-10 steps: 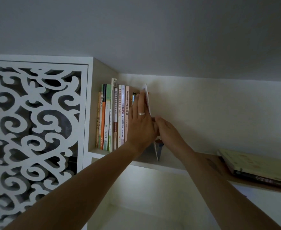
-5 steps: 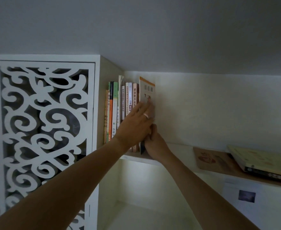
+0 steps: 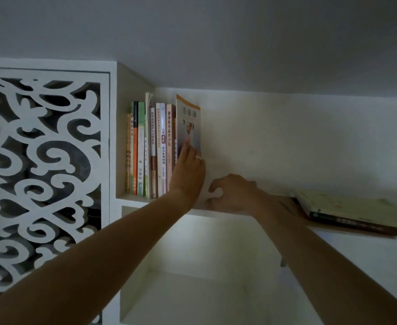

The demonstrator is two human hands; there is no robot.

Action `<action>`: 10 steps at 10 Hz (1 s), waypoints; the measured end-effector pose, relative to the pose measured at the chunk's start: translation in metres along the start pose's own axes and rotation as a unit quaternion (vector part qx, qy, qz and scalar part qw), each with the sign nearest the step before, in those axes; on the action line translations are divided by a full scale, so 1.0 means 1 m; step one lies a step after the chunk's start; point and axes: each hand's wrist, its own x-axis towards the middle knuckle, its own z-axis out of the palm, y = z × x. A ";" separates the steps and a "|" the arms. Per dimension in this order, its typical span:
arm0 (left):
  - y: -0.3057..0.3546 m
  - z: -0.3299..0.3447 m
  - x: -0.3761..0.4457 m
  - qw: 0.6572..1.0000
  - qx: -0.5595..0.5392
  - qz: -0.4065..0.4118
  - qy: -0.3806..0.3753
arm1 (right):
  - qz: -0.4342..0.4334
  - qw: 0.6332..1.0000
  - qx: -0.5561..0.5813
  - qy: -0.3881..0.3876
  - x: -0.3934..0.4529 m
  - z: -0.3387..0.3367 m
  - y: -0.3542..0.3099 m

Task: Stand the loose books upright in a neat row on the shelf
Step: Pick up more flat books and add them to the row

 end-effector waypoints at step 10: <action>0.049 -0.026 0.021 0.574 -0.783 -0.183 -0.154 | 0.003 0.935 -0.107 0.338 -0.047 -0.007 0.107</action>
